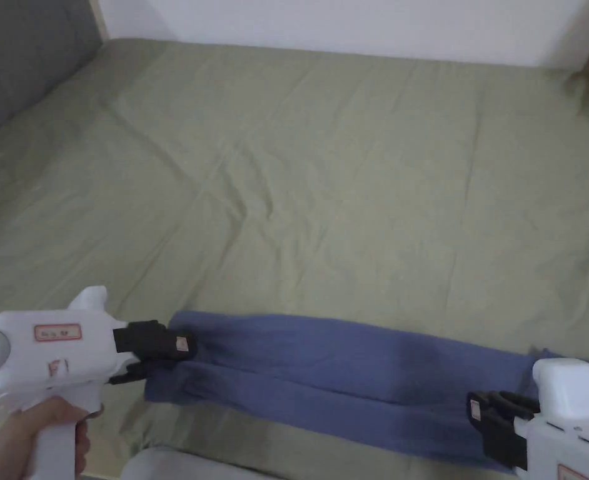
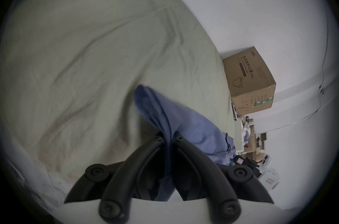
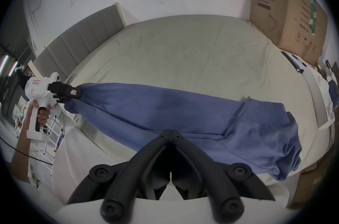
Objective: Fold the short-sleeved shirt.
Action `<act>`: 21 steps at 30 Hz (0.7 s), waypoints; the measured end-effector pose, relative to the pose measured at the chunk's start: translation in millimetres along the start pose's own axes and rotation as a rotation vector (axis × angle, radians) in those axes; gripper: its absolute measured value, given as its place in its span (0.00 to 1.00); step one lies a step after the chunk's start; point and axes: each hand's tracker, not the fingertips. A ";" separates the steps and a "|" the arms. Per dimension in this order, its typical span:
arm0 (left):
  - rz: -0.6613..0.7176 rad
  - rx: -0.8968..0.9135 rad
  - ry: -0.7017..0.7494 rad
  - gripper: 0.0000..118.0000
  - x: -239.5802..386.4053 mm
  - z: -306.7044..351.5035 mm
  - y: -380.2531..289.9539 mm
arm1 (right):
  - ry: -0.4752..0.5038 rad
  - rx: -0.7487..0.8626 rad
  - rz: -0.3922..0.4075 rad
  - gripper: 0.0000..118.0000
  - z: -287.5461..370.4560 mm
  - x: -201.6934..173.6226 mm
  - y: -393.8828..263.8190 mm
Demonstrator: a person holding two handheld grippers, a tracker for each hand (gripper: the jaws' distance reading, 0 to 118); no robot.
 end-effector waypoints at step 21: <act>-0.727 -0.401 0.078 0.04 260.1 -217.5 -131.1 | -0.149 0.119 -0.324 0.00 74.7 133.5 -57.5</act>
